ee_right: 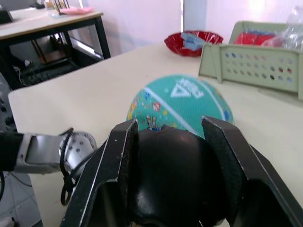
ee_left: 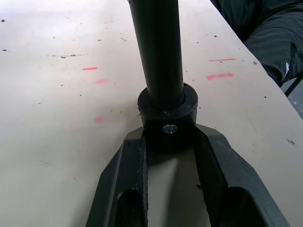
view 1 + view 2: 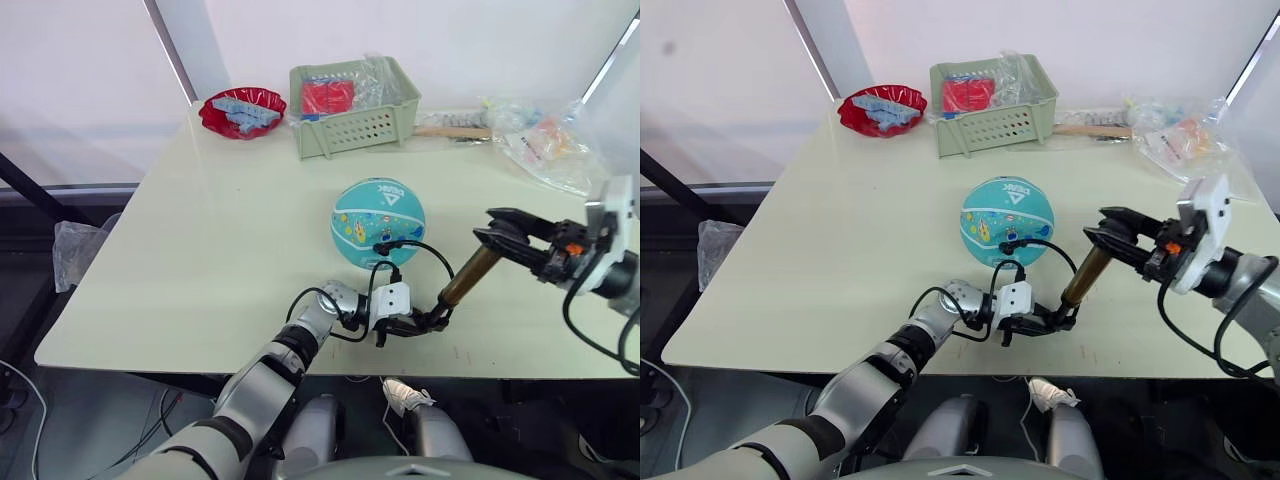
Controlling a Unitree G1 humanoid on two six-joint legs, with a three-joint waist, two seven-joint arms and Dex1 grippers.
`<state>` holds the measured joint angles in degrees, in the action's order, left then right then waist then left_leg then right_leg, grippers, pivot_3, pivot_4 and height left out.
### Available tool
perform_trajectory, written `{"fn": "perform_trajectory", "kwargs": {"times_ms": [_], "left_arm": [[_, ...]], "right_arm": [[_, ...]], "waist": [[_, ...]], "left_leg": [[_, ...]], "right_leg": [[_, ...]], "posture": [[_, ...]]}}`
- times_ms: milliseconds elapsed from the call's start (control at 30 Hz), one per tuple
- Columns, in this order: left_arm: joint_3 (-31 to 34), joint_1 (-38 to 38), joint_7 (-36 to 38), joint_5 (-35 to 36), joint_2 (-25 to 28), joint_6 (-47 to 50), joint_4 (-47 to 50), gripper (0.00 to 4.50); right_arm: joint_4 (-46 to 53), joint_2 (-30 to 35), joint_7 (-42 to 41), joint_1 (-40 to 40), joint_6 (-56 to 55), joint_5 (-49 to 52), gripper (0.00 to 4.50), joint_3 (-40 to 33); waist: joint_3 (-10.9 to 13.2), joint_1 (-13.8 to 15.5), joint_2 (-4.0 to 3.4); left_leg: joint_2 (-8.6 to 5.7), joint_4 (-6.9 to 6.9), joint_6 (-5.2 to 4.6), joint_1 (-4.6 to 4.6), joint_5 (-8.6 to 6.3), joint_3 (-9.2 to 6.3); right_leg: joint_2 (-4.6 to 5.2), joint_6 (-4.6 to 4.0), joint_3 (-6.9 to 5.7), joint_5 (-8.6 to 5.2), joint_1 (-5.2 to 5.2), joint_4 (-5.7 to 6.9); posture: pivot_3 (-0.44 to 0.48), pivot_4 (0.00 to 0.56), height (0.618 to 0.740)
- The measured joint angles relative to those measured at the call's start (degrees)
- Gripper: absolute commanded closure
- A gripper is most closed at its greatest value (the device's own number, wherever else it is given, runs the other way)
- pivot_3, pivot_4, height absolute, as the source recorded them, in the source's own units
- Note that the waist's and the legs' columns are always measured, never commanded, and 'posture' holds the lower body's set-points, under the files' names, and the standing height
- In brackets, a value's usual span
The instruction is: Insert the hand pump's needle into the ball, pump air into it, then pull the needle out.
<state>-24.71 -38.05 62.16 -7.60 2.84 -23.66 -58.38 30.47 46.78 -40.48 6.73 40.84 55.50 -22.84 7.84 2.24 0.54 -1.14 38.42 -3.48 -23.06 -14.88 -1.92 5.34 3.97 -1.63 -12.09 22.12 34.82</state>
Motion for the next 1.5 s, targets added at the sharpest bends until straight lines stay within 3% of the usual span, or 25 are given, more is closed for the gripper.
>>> {"fn": "perform_trajectory", "kwargs": {"times_ms": [500,800,1067,1500], "left_arm": [[0.0,-0.06,-0.02,-0.02,0.0,-0.14,0.0,3.49],[-0.05,-0.01,-0.21,-0.13,0.0,-0.14,-0.01,3.49],[-0.09,0.16,-0.64,-0.38,-0.04,-0.14,-0.03,3.49],[-0.07,0.17,-0.72,-0.44,-0.09,-0.14,-0.09,3.49]], "right_arm": [[0.03,6.42,1.27,3.38,3.81,9.64,2.86,-6.51],[2.57,6.43,-0.44,-0.46,0.96,4.58,2.86,-3.97],[3.21,1.07,-1.79,-7.14,-7.74,-8.18,2.86,6.32],[-0.24,-8.32,-1.52,-10.26,-13.42,-17.77,2.86,14.06]], "waist": [[0.08,-0.01,0.0],[0.04,-0.04,0.05],[-0.16,-0.04,0.32],[-0.19,-0.02,0.33]], "left_leg": [[0.0,0.0,0.0,-0.04,0.0,0.0],[0.0,-0.01,0.0,0.04,0.0,0.0],[0.01,-0.03,0.01,0.1,-0.01,-0.01],[0.0,-0.03,0.01,0.11,-0.01,-0.02]], "right_leg": [[0.24,0.01,0.0,0.0,0.01,-0.01],[0.23,0.03,-0.01,-0.02,-0.02,-0.02],[0.25,0.21,0.0,-0.13,-0.06,-0.03],[0.22,0.22,-0.02,-0.13,-0.06,-0.03]], "posture": [[0.0,0.15,0.737],[0.0,0.15,0.737],[0.0,0.15,0.737],[0.0,0.15,0.737]]}}
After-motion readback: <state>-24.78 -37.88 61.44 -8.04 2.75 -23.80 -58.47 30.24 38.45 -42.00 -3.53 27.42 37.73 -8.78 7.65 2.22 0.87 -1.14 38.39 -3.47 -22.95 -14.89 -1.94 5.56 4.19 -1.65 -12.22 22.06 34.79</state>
